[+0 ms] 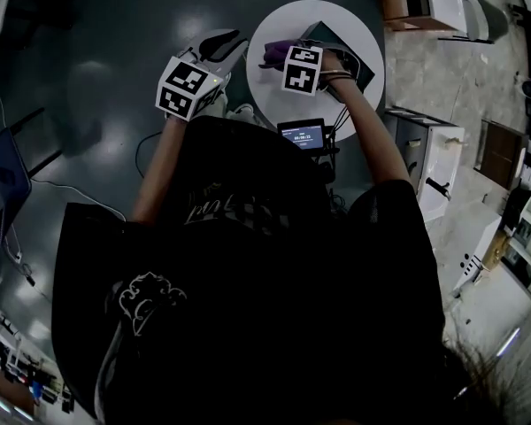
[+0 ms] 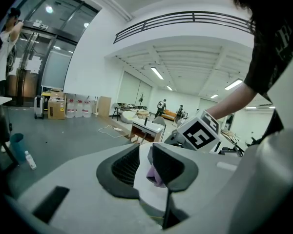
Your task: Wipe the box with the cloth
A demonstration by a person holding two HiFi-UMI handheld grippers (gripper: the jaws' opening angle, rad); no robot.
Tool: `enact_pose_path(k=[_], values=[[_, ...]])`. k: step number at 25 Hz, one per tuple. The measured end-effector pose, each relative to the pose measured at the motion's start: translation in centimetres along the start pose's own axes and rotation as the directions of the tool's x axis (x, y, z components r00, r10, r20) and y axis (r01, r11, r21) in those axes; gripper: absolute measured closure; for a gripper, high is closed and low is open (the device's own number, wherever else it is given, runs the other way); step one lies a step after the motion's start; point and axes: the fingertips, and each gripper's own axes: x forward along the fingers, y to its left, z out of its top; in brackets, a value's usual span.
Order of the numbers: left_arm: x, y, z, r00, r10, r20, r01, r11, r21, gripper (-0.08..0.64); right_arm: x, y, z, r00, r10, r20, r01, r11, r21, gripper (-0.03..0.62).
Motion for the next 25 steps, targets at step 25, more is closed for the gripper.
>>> enact_pose_path(k=[25], values=[[-1.7, -11.4, 2.9, 0.984, -0.169, -0.06, 0.177, 0.97, 0.164, 0.476, -8.9, 6.2, -3.6, 0.872, -0.404, 0.275, 0.098, 0.696, 0.711, 0.537]])
